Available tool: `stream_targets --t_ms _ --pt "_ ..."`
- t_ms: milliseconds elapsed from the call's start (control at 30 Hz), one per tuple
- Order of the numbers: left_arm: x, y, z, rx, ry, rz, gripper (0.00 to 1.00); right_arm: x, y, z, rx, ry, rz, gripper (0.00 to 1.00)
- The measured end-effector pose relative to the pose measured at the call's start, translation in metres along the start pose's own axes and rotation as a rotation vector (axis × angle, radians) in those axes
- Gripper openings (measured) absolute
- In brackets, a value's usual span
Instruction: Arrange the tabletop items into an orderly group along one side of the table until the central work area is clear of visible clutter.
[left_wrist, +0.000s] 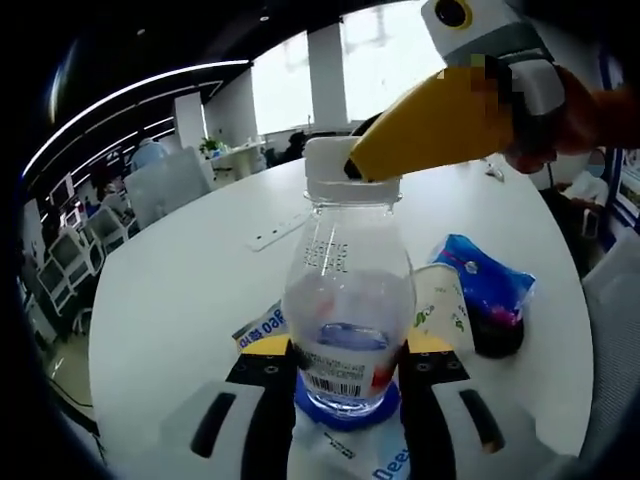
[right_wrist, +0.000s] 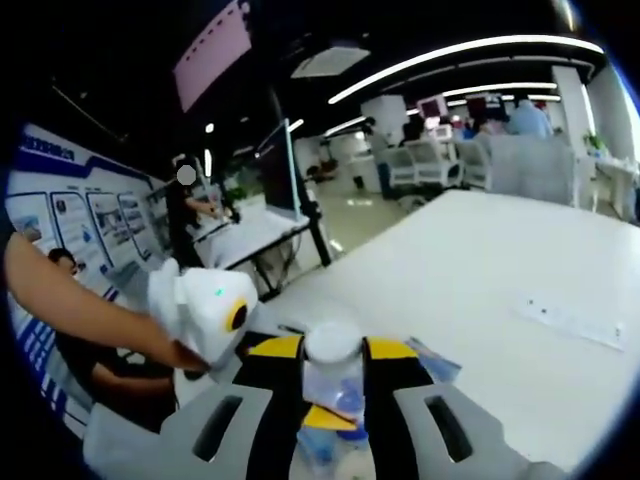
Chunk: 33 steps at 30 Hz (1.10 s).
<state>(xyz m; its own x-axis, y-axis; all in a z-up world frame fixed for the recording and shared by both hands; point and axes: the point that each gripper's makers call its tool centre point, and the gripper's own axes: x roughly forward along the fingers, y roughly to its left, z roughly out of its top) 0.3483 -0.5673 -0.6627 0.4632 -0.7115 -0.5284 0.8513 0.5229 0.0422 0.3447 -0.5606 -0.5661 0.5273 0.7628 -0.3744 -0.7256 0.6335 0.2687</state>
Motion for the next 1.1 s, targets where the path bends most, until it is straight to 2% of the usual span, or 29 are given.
stream_targets --t_ms 333,667,900,933,1100 --pt "-0.002 0.004 -0.006 -0.015 -0.006 -0.008 0.39 0.002 0.004 0.007 -0.012 -0.031 0.007 0.26" --pt "-0.004 0.004 -0.006 -0.024 -0.011 -0.02 0.39 -0.014 -0.005 0.006 -0.019 -0.036 -0.019 0.29" --pt "-0.007 0.007 -0.011 -0.039 0.021 -0.003 0.42 -0.025 -0.01 0.001 -0.012 -0.03 -0.036 0.29" --pt "-0.008 0.008 -0.015 -0.028 0.045 0.003 0.42 -0.026 -0.01 0.001 -0.014 -0.029 -0.037 0.29" --pt "-0.013 0.008 -0.019 -0.028 0.057 0.017 0.42 -0.032 -0.011 -0.001 -0.019 -0.026 -0.042 0.29"
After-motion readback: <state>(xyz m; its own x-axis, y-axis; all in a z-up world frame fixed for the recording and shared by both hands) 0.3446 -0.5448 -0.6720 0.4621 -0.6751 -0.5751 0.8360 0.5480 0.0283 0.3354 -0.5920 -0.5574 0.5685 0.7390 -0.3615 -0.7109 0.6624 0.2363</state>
